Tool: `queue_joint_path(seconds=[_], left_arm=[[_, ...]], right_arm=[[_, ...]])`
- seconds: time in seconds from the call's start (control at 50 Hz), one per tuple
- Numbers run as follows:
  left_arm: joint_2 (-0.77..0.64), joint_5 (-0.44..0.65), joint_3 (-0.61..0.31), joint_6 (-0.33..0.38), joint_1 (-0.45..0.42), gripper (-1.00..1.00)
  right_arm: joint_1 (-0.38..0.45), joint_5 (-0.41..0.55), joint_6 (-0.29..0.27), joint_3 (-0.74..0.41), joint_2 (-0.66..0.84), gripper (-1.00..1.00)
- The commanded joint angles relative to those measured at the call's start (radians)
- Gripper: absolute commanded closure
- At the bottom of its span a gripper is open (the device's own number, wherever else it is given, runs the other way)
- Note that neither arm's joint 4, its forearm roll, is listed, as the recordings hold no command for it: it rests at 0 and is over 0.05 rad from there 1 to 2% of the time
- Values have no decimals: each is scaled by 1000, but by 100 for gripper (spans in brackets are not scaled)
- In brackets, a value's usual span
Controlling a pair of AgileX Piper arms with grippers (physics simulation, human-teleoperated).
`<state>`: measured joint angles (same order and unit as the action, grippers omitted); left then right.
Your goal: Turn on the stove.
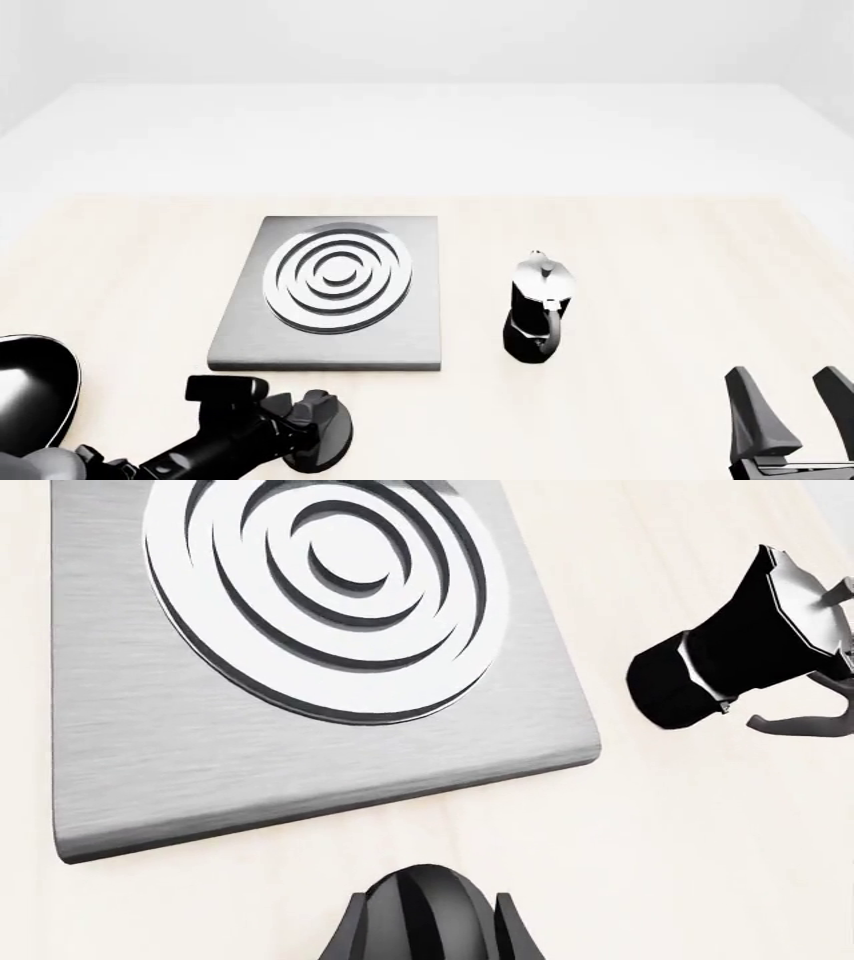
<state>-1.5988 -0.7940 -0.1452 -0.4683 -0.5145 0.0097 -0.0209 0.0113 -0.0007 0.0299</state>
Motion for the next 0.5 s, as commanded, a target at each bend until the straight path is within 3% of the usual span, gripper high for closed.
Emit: queue_joint_path(seconds=[0.02, 0.18, 0.36, 0.5], left_arm=[[-122, -21, -14, -6, -40, -100], [-33, 31, 1, 47, 55, -100], [88, 103, 22, 121, 245, -100], [103, 113, 23, 119, 250, -100]], right_arm=[[0, 0, 3, 0, -1, -100], [0, -4, 3, 0, 5, -100], [3, -8, 1, 0, 12, -100], [3, -20, -1, 0, 25, -100]])
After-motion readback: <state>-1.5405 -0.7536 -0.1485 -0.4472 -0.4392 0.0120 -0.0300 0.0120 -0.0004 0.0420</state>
